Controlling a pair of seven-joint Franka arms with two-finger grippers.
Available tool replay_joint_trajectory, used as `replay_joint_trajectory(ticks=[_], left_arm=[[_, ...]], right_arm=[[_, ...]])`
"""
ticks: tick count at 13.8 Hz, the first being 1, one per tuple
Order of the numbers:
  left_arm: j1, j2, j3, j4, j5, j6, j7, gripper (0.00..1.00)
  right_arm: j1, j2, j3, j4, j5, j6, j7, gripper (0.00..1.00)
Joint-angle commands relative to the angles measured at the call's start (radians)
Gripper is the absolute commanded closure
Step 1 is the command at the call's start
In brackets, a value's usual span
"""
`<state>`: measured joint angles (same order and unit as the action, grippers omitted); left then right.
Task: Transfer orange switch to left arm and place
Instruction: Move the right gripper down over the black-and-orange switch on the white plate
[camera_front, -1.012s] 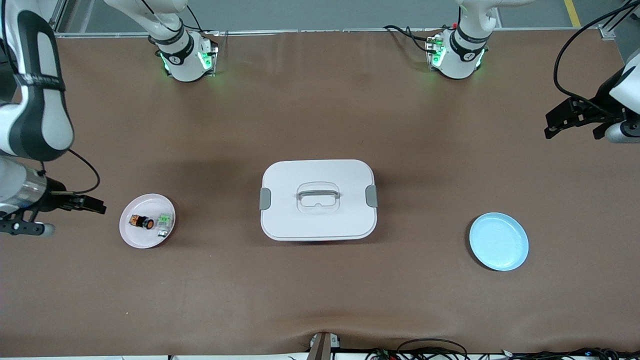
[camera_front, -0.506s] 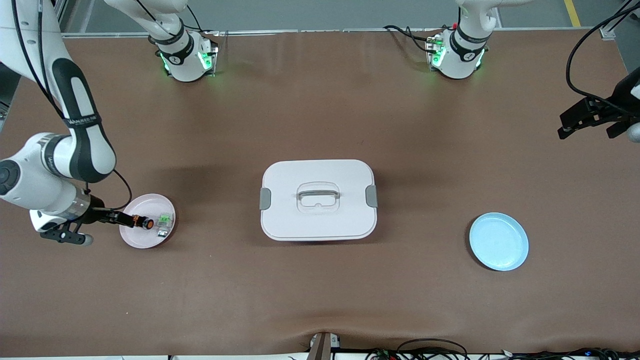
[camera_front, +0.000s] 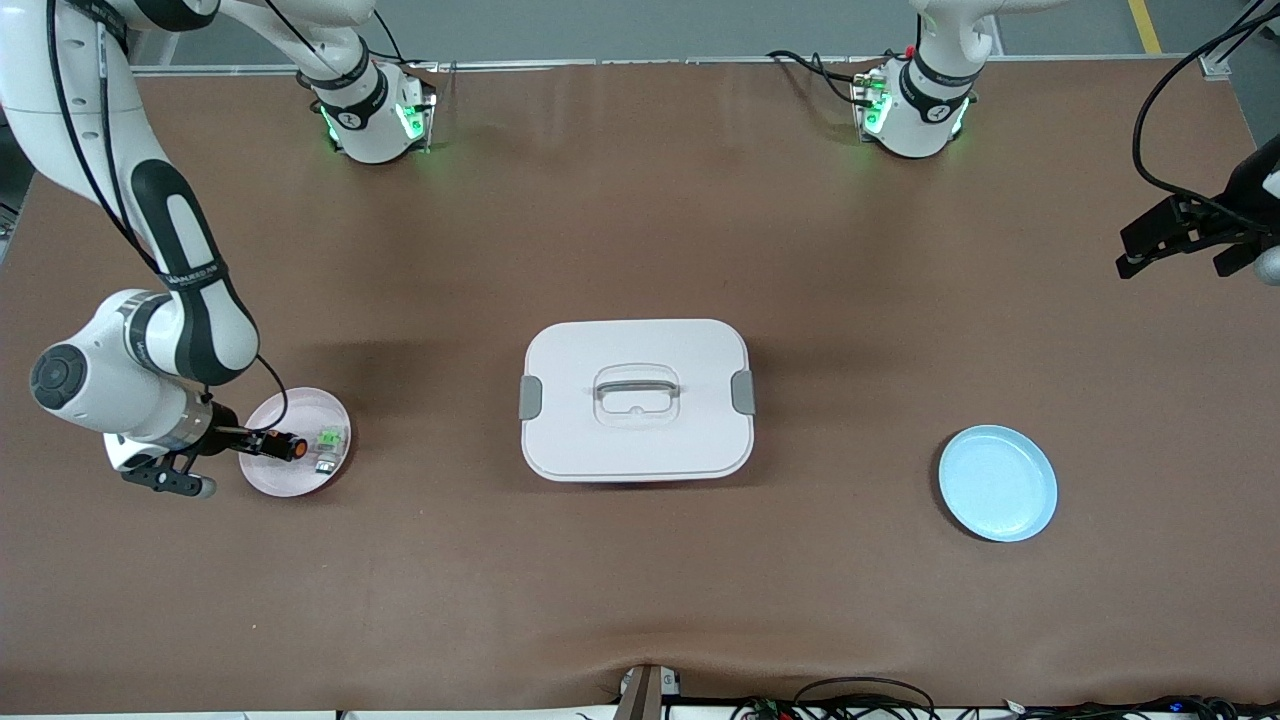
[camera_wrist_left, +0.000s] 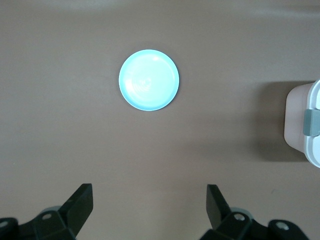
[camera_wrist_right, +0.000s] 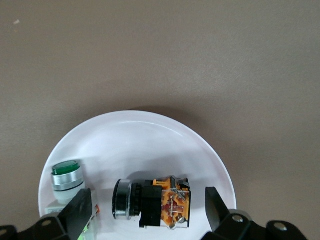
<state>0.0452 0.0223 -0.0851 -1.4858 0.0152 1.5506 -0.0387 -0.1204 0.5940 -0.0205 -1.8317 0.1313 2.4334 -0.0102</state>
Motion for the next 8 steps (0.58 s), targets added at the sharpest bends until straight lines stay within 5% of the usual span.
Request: replay_joint_trajectory(ticks=[1, 8], left_arm=[[0.004, 0.004, -0.002, 0.007, -0.014, -0.001, -0.001, 0.00], [0.004, 0.002, -0.007, -0.004, -0.009, -0.003, -0.004, 0.00]], right_arm=[[-0.007, 0.016, 0.011, 0.006, 0.007, 0.004, 0.003, 0.00], [-0.007, 0.038, 0.011, 0.008, 0.007, 0.003, -0.007, 0.00]])
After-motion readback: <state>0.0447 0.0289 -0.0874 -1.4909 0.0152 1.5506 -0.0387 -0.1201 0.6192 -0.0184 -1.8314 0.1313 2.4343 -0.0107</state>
